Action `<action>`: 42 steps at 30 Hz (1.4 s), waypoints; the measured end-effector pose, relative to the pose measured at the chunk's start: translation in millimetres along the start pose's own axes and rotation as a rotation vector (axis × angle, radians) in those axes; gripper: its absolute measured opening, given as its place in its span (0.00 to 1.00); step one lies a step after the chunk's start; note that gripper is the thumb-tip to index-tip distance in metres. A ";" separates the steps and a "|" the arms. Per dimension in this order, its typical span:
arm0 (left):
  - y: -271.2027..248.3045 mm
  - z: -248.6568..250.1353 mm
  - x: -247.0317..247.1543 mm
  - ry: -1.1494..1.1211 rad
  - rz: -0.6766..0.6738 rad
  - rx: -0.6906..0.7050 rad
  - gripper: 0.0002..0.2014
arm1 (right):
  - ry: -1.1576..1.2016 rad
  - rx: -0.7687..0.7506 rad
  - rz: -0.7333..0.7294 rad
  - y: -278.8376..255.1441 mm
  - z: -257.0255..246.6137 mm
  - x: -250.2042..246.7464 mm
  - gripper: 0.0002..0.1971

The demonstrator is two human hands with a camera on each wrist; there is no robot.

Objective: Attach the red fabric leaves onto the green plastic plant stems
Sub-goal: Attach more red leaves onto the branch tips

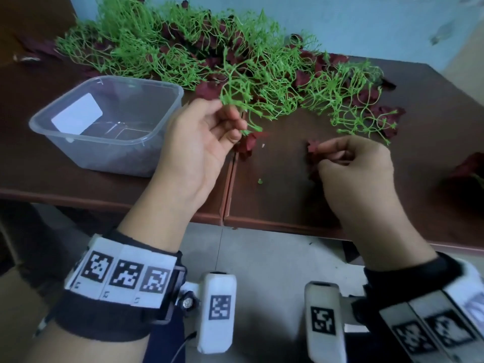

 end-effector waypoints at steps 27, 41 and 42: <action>-29.2 -9.9 19.8 0.604 -0.134 0.566 0.14 | 0.043 0.009 -0.115 10.5 0.6 -9.6 0.03; -23.1 -37.8 14.7 0.608 -0.131 0.174 0.20 | 0.728 0.243 -0.361 -5.3 -11.7 -5.5 0.15; -22.2 -37.4 13.9 0.575 -0.130 0.138 0.20 | 0.731 0.238 -0.377 -4.9 -11.8 -5.9 0.15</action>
Point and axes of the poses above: each hand's wrist, its own y-axis towards the middle knuckle, its own x-axis out of the palm, z = x × y, the point moved 3 cm from there along y, towards the middle knuckle, and after that the axes turned 6 degrees about z, right-handed, at the moved point
